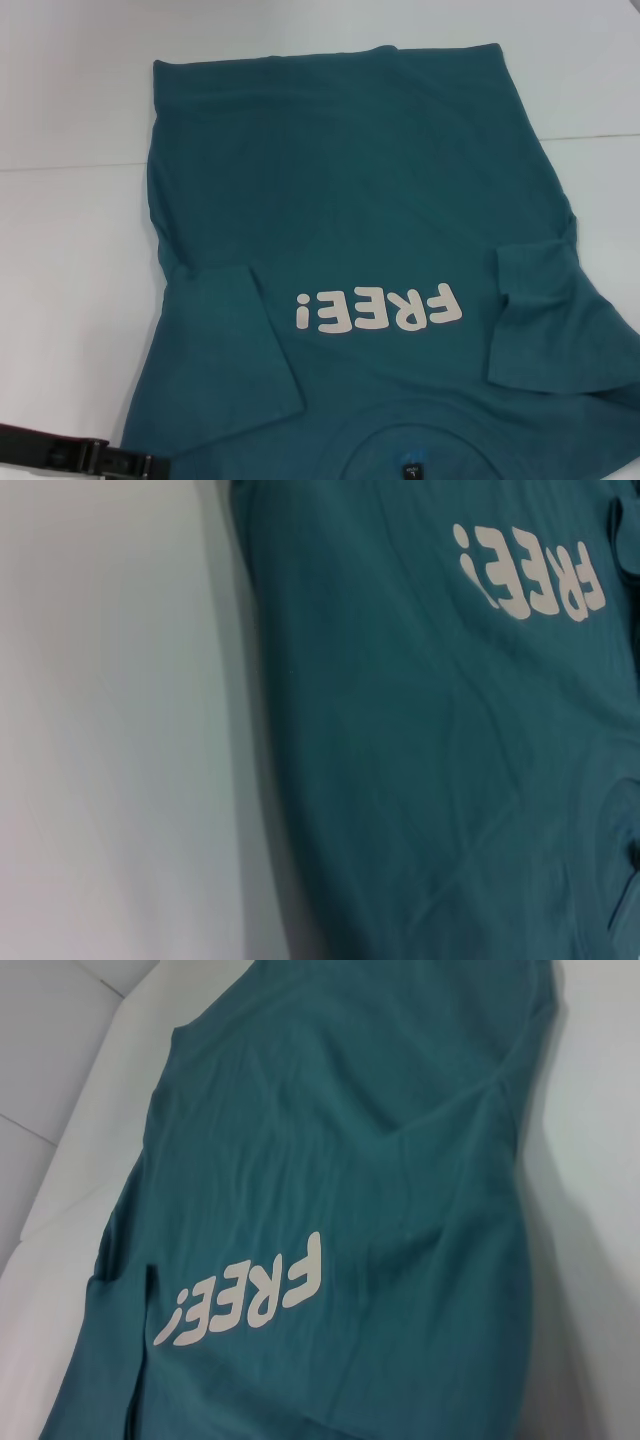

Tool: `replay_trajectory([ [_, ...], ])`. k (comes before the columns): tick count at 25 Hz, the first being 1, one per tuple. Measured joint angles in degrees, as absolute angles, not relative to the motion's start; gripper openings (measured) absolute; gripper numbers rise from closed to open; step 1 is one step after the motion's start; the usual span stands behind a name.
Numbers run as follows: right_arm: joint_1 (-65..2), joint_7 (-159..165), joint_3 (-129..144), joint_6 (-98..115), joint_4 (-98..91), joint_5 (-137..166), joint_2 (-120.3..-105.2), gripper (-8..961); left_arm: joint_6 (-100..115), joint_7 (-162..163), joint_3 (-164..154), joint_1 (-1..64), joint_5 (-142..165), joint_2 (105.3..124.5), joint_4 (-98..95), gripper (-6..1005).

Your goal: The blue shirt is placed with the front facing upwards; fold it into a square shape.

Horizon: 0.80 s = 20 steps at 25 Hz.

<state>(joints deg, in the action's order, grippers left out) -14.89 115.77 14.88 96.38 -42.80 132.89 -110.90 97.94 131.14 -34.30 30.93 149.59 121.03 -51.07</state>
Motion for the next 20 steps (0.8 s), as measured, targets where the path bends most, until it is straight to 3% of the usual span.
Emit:
replay_trajectory([
  [20, -14.9, 115.8, 14.8, 96.3, -42.7, 132.9, -110.90, 41, 98.0, 131.6, -36.2, 33.4, 149.7, 120.83, -51.4, 701],
])
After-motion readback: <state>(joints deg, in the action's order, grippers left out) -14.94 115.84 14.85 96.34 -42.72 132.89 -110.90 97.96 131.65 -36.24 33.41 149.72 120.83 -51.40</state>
